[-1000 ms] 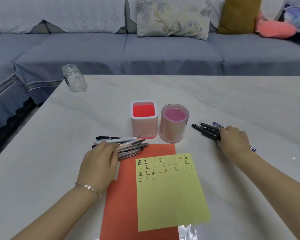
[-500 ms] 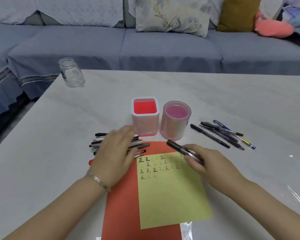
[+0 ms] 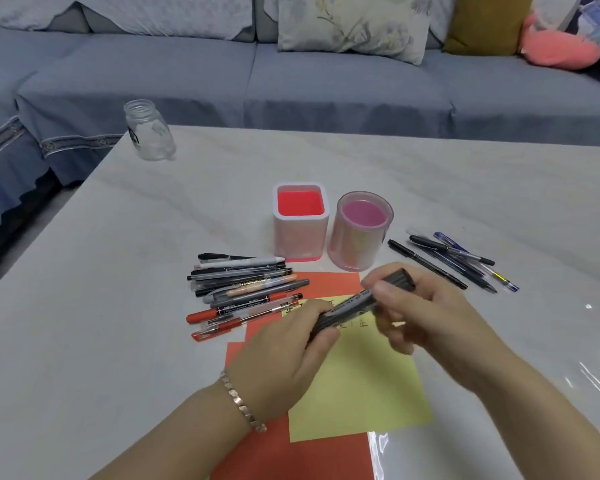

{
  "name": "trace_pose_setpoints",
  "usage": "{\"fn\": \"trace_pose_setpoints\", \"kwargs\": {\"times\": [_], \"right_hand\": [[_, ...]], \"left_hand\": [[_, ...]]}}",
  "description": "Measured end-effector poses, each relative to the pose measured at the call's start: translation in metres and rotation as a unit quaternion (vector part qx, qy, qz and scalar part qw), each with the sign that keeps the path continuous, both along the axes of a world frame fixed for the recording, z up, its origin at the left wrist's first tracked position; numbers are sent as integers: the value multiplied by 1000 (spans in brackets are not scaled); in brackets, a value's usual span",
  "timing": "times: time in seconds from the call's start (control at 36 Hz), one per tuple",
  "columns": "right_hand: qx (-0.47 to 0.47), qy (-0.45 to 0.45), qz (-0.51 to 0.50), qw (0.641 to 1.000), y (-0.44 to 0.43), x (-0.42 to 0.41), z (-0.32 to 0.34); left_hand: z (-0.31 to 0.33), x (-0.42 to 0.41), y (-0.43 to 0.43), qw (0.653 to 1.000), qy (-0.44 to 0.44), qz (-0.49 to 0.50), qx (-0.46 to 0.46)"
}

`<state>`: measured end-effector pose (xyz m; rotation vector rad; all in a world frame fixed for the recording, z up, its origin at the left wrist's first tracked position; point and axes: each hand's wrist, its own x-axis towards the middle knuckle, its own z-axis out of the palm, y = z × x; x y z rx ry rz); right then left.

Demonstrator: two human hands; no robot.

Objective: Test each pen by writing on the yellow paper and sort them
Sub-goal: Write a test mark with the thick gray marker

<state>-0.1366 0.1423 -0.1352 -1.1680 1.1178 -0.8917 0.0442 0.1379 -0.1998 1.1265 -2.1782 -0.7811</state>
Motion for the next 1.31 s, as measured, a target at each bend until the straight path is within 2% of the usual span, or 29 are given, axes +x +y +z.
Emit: {"fn": "trace_pose_setpoints", "kwargs": {"times": [0.08, 0.19, 0.25, 0.36, 0.47, 0.56, 0.64, 0.69, 0.75, 0.81, 0.86, 0.94, 0.97, 1.0, 1.03, 1.06, 1.08, 1.11, 1.19, 1.31], "right_hand": [[-19, 91, -26, 995, 5, 27, -17], [-38, 71, -178, 981, 4, 50, -41], [-36, 59, -213, 975, 3, 54, -50], [-28, 4, -206, 978, 2, 54, -56], [-53, -23, -185, 981, 5, 49, -56], [-62, -40, -176, 982, 7, 44, -56], [-89, 4, -160, 983, 9, 40, -58], [-106, 34, -167, 980, 11, 36, -62], [-120, 60, -188, 973, 13, 29, -64], [-126, 81, -171, 974, 17, 18, -71], [-66, 68, -157, 983, 21, 8, -80], [132, -33, -169, 976, 30, 9, -88], [113, 22, -163, 980, 34, 8, -95], [36, 156, -129, 979, 38, 6, -100], [-44, 291, -86, 952, 41, 5, -104], [-115, 382, -41, 916, 44, 5, -109], [-137, 427, 2, 894, 44, 4, -113], [-132, 437, 32, 889, 44, 6, -114], [-162, 440, 25, 883, 41, 8, -122], [-181, 443, 30, 878, 39, 9, -131]], "left_hand": [[2, -4, 1, 998, 27, -41, 27], [0, -8, 1, 995, 41, -58, 77], [-1, -9, 2, 994, 45, -45, 93], [2, -8, 5, 989, 93, -33, 112], [6, -7, 3, 984, 95, -63, 135], [8, -5, 3, 983, 74, -69, 155], [7, -2, 5, 979, 37, -67, 188], [5, 0, 6, 983, -12, -59, 175], [1, 5, 6, 987, -76, -12, 139], [-11, 18, 4, 987, -89, 77, 108], [-25, 33, 1, 982, -105, 140, 67], [-53, 52, -7, 968, -163, 188, -23], [-62, 57, -9, 962, -183, 193, -55], [-68, 62, -11, 956, -200, 197, -87], [-76, 66, -13, 951, -211, 192, -120], [-81, 68, -13, 948, -217, 180, -149], [-82, 69, -13, 944, -221, 173, -173], [-83, 69, -12, 939, -228, 175, -187], [-75, 61, -9, 933, -229, 194, -199], [-67, 40, 3, 966, -172, 90, -172]]}}
